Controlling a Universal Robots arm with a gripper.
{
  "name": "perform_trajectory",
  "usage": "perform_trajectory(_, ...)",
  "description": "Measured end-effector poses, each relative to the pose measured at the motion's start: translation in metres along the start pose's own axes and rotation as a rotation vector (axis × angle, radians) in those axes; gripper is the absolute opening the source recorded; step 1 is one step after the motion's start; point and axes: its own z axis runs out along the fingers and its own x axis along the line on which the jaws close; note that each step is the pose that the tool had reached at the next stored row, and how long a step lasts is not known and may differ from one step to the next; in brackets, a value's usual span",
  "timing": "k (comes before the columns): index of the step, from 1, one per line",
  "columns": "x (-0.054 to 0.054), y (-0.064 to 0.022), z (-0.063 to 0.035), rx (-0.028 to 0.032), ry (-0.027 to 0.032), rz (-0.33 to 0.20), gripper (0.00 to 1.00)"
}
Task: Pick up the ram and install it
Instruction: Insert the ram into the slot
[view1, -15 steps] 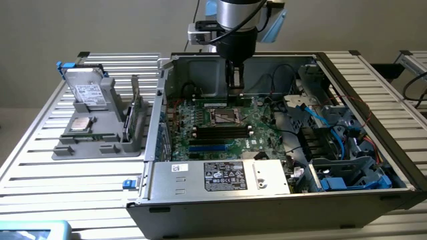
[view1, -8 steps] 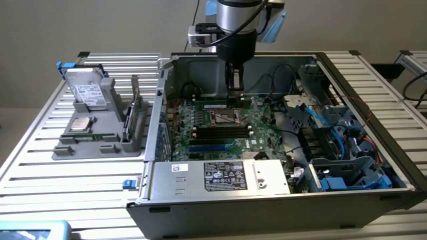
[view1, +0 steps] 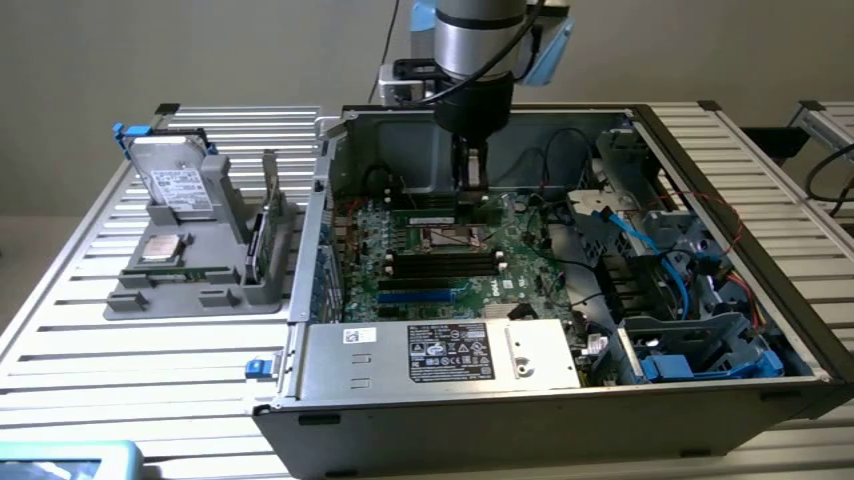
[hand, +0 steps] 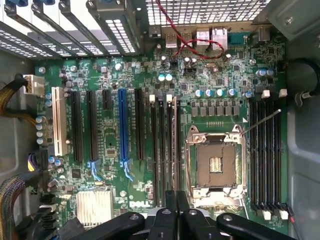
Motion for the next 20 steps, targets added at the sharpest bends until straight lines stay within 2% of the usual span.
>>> perform_trajectory(5,0.001,-0.0010,0.0044,0.0001,0.0037,0.000,0.12)
perform_trajectory(10,0.008,-0.0026,0.0062,0.0002,0.0039,0.000,0.12)
perform_trajectory(16,0.008,-0.0025,0.0125,0.0002,0.0057,0.000,0.12)
perform_trajectory(20,0.008,-0.0024,0.0171,0.0005,0.0106,0.000,0.12)
